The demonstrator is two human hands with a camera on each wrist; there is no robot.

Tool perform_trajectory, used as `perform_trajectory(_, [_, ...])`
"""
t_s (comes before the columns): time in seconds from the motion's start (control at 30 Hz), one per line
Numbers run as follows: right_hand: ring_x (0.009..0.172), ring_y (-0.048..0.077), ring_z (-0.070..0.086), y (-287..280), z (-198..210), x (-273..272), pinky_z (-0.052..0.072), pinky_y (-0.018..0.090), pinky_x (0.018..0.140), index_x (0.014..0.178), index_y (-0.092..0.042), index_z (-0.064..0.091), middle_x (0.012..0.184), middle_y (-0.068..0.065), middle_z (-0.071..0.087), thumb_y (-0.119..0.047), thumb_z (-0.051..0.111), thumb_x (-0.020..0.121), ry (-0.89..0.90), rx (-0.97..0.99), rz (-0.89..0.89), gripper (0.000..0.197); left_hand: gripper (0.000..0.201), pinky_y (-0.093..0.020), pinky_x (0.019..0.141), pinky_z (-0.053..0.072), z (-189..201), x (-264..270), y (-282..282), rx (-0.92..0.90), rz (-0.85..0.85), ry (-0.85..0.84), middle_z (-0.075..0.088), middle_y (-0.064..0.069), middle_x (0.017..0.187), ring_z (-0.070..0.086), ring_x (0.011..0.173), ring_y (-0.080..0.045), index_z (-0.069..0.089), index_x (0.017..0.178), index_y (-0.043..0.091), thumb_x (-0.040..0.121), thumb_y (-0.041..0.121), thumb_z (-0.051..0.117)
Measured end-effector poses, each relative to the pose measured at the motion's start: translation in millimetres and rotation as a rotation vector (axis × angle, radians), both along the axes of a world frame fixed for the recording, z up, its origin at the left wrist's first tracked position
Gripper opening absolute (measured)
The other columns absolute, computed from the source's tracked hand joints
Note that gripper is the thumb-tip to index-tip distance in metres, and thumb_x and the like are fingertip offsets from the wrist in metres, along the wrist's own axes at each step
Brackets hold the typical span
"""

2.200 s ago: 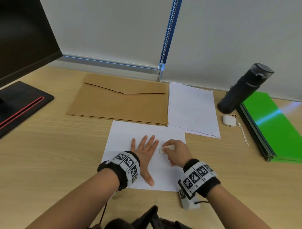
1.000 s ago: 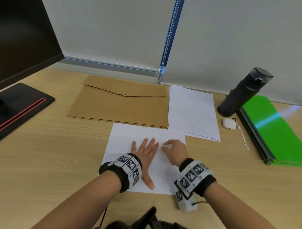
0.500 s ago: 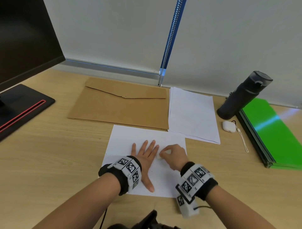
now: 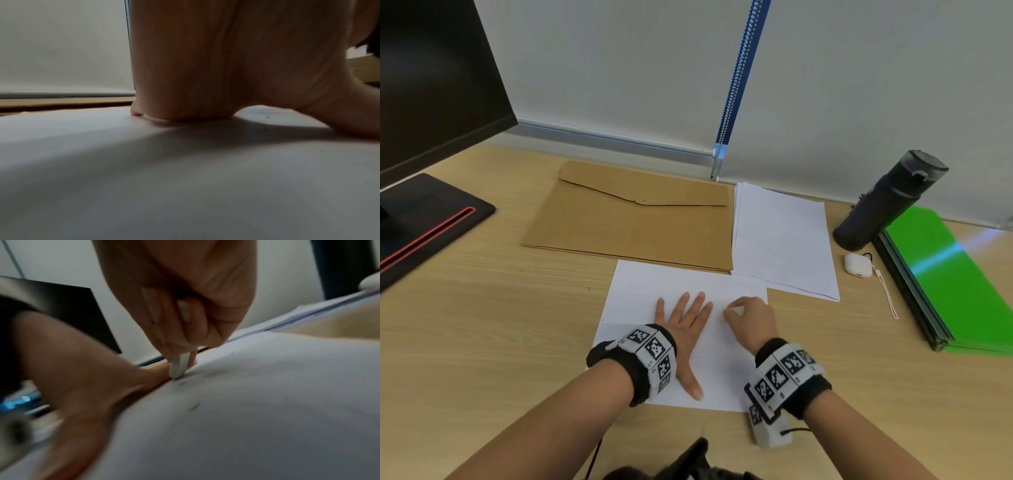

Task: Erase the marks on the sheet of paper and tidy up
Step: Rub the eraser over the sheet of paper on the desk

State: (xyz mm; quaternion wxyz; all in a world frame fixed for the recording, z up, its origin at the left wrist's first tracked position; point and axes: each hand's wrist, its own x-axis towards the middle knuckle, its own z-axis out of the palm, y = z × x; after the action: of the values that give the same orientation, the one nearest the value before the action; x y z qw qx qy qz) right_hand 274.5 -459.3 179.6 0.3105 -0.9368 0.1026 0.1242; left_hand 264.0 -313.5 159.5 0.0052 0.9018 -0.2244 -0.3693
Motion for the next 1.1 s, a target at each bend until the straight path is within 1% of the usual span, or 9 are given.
perform_trajectory(0.13, [0.097, 0.017, 0.06, 11, -5, -19, 0.041, 0.02, 0.078, 0.107, -0.011, 0.068, 0.112, 0.007, 0.067, -0.023, 0.056, 0.087, 0.083, 0.021, 0.144, 0.026, 0.147, -0.06, 0.1, -0.025, -2, 0, 0, -0.006, -0.01, -0.009, -0.047, -0.001, 0.143, -0.042, 0.132, -0.026, -0.038, 0.139, 0.018, 0.058, 0.064, 0.077])
perform_trajectory(0.23, [0.103, 0.02, 0.059, -2, 3, 3, 0.038, 0.018, 0.078, 0.102, -0.009, 0.069, 0.114, 0.008, 0.066, -0.021, 0.057, 0.087, 0.019, 0.025, 0.009, 0.022, 0.147, -0.061, 0.101, -0.024, 0, 0, 0, 0.012, -0.009, -0.009, -0.047, -0.001, 0.143, -0.041, 0.133, -0.026, -0.039, 0.138, 0.018, 0.059, 0.064, 0.077])
perform_trajectory(0.3, [0.109, 0.022, 0.057, -5, 5, 8, 0.037, 0.019, 0.08, 0.104, -0.007, 0.068, 0.117, 0.01, 0.064, -0.019, 0.055, 0.088, -0.023, 0.008, -0.056, 0.023, 0.147, -0.06, 0.101, -0.024, 1, -1, 0, 0.006, -0.005, -0.01, -0.047, 0.0, 0.144, -0.041, 0.133, -0.026, -0.038, 0.138, 0.019, 0.059, 0.064, 0.077])
perform_trajectory(0.47, [0.101, 0.019, 0.061, 8, -4, -18, 0.044, 0.022, 0.079, 0.107, -0.011, 0.067, 0.114, 0.007, 0.065, -0.022, 0.056, 0.087, 0.091, 0.0, 0.101, 0.025, 0.147, -0.06, 0.1, -0.025, -2, 0, 1, -0.012, -0.011, -0.016, -0.046, -0.001, 0.144, -0.041, 0.133, -0.027, -0.037, 0.139, 0.018, 0.059, 0.064, 0.077])
perform_trajectory(0.63, [0.104, 0.023, 0.059, -10, 7, 6, 0.04, 0.02, 0.076, 0.102, -0.007, 0.068, 0.113, 0.011, 0.065, -0.018, 0.054, 0.088, -0.018, -0.028, -0.084, 0.023, 0.147, -0.06, 0.1, -0.025, -1, -1, 0, -0.01, -0.004, -0.021, -0.046, -0.001, 0.145, -0.04, 0.133, -0.026, -0.037, 0.139, 0.019, 0.059, 0.064, 0.077])
perform_trajectory(0.8, [0.102, 0.02, 0.06, 9, -2, -24, 0.044, 0.023, 0.082, 0.106, -0.01, 0.067, 0.113, 0.007, 0.066, -0.021, 0.055, 0.087, 0.06, -0.013, 0.086, 0.024, 0.147, -0.06, 0.1, -0.025, -2, 0, 0, -0.013, -0.006, -0.027, -0.045, -0.002, 0.145, -0.041, 0.133, -0.027, -0.037, 0.139, 0.018, 0.058, 0.065, 0.077])
perform_trajectory(0.9, [0.101, 0.02, 0.06, -4, 4, -5, 0.042, 0.021, 0.077, 0.101, -0.01, 0.069, 0.112, 0.008, 0.066, -0.02, 0.056, 0.087, 0.02, -0.018, -0.004, 0.022, 0.147, -0.06, 0.1, -0.025, -2, -1, 0, -0.007, -0.004, -0.028, -0.046, -0.001, 0.145, -0.04, 0.133, -0.026, -0.037, 0.139, 0.018, 0.059, 0.064, 0.077])
perform_trajectory(0.97, [0.103, 0.022, 0.06, -8, 6, 0, 0.042, 0.021, 0.079, 0.101, -0.008, 0.068, 0.112, 0.01, 0.066, -0.019, 0.054, 0.087, -0.013, -0.022, -0.068, 0.022, 0.147, -0.06, 0.1, -0.024, -1, -1, 0, -0.005, -0.002, -0.025, -0.046, -0.001, 0.144, -0.04, 0.133, -0.027, -0.037, 0.139, 0.019, 0.059, 0.064, 0.077])
perform_trajectory(1.1, [0.104, 0.02, 0.06, 6, -2, -24, 0.045, 0.024, 0.084, 0.108, -0.009, 0.066, 0.114, 0.008, 0.065, -0.02, 0.053, 0.089, 0.028, -0.031, 0.072, 0.025, 0.147, -0.06, 0.1, -0.024, -1, -1, 0, -0.006, -0.003, -0.026, -0.045, -0.002, 0.145, -0.04, 0.133, -0.027, -0.037, 0.139, 0.018, 0.058, 0.064, 0.077])
